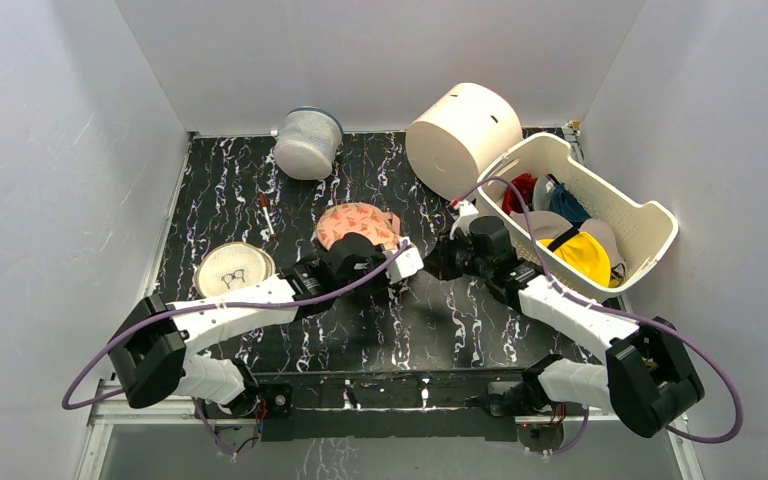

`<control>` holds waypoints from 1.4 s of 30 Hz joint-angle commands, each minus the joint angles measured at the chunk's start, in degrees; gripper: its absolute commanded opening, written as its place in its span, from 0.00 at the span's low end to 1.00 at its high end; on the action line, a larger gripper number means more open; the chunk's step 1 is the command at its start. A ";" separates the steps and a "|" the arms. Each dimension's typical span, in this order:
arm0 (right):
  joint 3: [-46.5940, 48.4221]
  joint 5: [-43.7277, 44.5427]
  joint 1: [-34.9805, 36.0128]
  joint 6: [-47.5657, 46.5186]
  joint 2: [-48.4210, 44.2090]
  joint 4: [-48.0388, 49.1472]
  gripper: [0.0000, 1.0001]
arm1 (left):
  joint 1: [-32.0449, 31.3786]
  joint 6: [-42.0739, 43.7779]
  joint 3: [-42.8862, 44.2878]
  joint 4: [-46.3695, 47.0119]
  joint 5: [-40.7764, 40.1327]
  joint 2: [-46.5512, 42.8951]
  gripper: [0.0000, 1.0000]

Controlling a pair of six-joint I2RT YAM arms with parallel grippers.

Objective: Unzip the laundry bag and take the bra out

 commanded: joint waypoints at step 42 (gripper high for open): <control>-0.75 -9.24 1.26 5.62 -3.67 8.10 0.00 | -2.10 -2.03 0.57 2.62 -6.34 -1.23 0.28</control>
